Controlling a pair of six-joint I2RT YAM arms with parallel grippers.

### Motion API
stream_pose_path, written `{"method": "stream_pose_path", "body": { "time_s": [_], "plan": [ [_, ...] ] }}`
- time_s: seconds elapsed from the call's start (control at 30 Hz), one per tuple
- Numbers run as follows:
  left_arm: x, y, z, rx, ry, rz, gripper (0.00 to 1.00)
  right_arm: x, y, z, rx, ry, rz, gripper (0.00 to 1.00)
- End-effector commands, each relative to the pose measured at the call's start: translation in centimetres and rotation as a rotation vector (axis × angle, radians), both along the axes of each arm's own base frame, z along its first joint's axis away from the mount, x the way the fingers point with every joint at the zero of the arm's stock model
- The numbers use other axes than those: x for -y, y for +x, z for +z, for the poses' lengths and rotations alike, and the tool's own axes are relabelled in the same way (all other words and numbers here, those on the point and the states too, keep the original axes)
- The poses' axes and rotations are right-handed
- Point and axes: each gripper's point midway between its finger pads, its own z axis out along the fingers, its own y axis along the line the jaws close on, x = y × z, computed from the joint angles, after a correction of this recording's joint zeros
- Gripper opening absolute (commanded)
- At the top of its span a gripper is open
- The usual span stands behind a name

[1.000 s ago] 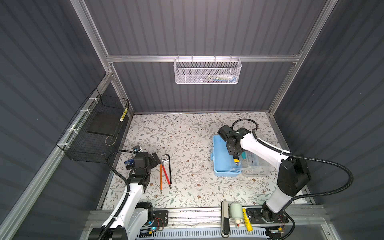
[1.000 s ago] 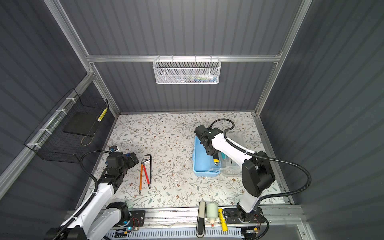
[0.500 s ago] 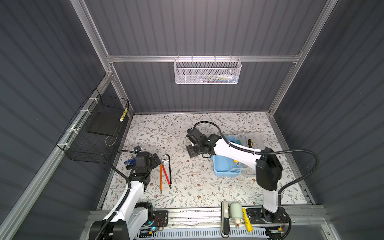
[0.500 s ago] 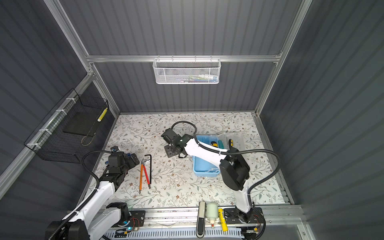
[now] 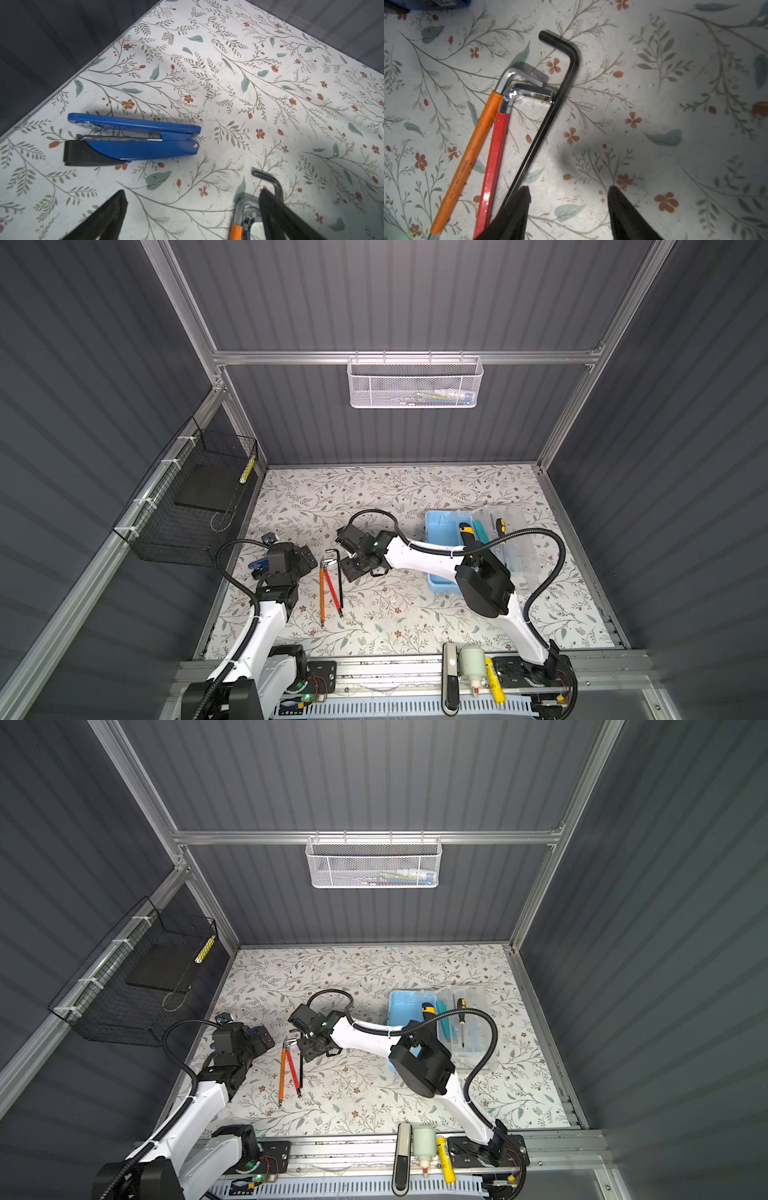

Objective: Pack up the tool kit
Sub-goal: 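Move the right gripper back over the hex keys, then grasp the black hex key with the right gripper and lift it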

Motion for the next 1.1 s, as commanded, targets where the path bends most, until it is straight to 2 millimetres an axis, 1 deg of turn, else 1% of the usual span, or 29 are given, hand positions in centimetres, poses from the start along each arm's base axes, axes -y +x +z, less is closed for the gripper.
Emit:
{"method": "stream_pose_path", "body": {
  "time_s": [0.0,0.1,0.23,0.4,0.6,0.73,0.87,0.93,1.07],
  "plan": [
    [-0.3,0.4,0.7,0.013,-0.027,0.02,0.99,-1.1,-0.5,-1.0,-0.026,-0.011,0.023,0.62],
    [-0.4,0.4,0.7,0.017,-0.029,0.022,0.99,-1.7,-0.8,-1.5,-0.032,-0.027,0.044,0.63],
    [-0.4,0.3,0.8,0.023,-0.032,0.025,0.99,-2.1,-0.8,-1.4,-0.021,-0.02,0.054,0.63],
    [-0.4,0.3,0.7,0.022,-0.034,0.023,1.0,-2.3,-0.7,-2.6,-0.05,-0.062,0.053,0.64],
    [-0.4,0.4,0.8,0.025,-0.037,0.017,1.0,-1.8,-0.7,-3.3,-0.043,-0.123,0.053,0.63],
    [-0.1,0.5,0.7,0.024,-0.042,0.0,0.99,-1.4,-1.1,-4.0,-0.059,-0.159,0.082,0.62],
    [-0.1,0.6,0.7,0.024,-0.043,0.0,1.0,-0.3,-0.9,-4.5,-0.053,-0.217,0.085,0.58],
    [-0.1,0.6,0.7,0.023,-0.043,-0.003,0.99,0.3,-0.9,-4.6,-0.045,-0.244,0.084,0.54],
    [0.0,0.6,0.7,0.026,-0.045,-0.007,0.99,1.2,-0.6,-4.7,-0.026,-0.286,0.085,0.41]
  ]
}}
